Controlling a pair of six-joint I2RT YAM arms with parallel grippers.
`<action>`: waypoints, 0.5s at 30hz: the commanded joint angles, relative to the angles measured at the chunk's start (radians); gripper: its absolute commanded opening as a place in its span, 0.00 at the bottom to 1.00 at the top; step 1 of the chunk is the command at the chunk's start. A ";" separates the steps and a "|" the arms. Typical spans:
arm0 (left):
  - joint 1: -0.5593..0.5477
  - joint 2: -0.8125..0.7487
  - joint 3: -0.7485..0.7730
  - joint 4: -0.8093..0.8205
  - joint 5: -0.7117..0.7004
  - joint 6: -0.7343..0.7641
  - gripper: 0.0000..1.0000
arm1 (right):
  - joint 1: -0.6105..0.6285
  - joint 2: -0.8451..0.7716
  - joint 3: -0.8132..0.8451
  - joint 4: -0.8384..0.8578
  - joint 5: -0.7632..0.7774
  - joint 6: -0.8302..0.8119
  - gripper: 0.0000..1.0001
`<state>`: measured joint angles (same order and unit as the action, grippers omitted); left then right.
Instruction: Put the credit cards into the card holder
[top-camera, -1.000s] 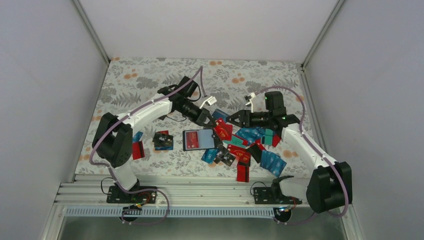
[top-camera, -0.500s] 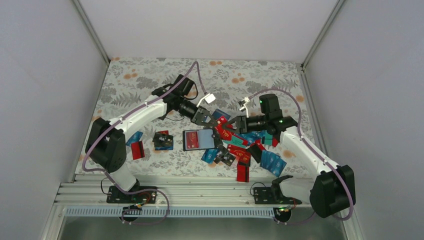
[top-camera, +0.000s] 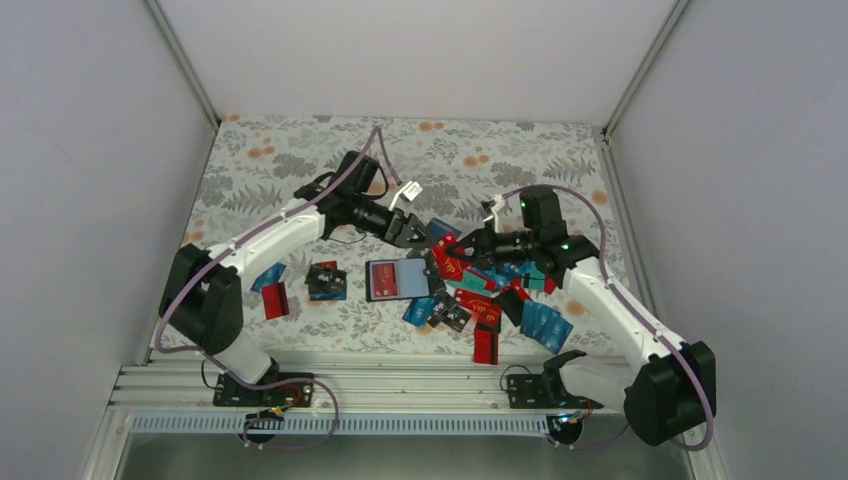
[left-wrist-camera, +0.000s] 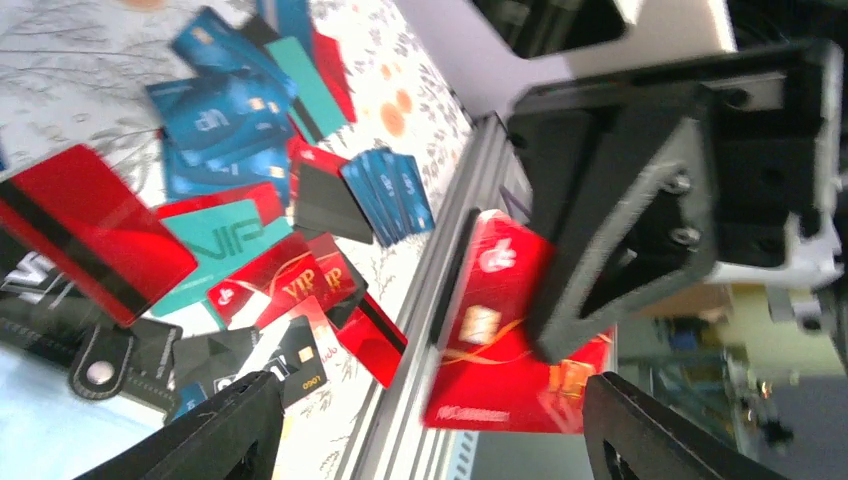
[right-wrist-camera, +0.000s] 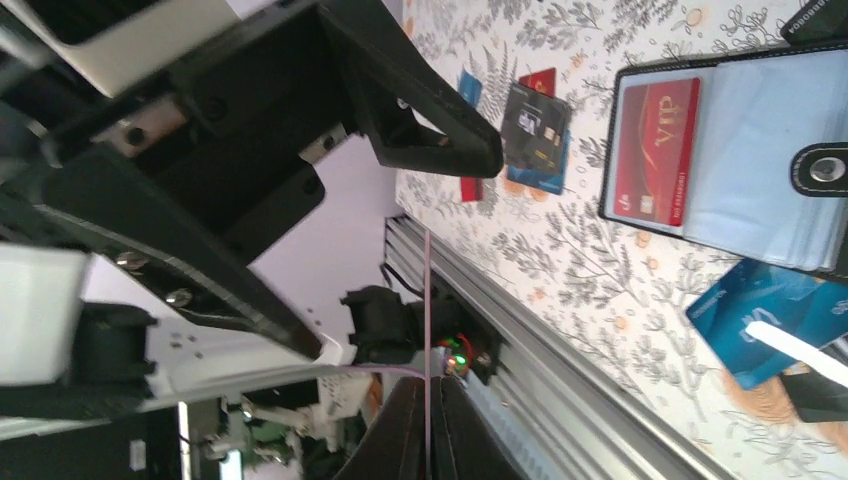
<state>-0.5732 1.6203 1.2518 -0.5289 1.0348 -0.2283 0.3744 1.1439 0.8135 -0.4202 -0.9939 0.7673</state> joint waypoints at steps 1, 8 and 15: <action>0.018 -0.105 -0.064 0.196 -0.137 -0.280 0.78 | 0.012 -0.052 0.079 0.009 0.050 0.269 0.04; 0.017 -0.270 -0.273 0.559 -0.222 -0.669 0.79 | 0.021 -0.054 0.067 0.160 0.120 0.427 0.04; 0.001 -0.334 -0.389 0.866 -0.245 -0.933 0.63 | 0.055 -0.045 0.064 0.330 0.173 0.534 0.04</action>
<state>-0.5610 1.3193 0.9058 0.0814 0.8268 -0.9443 0.3992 1.0996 0.8761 -0.2291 -0.8619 1.1980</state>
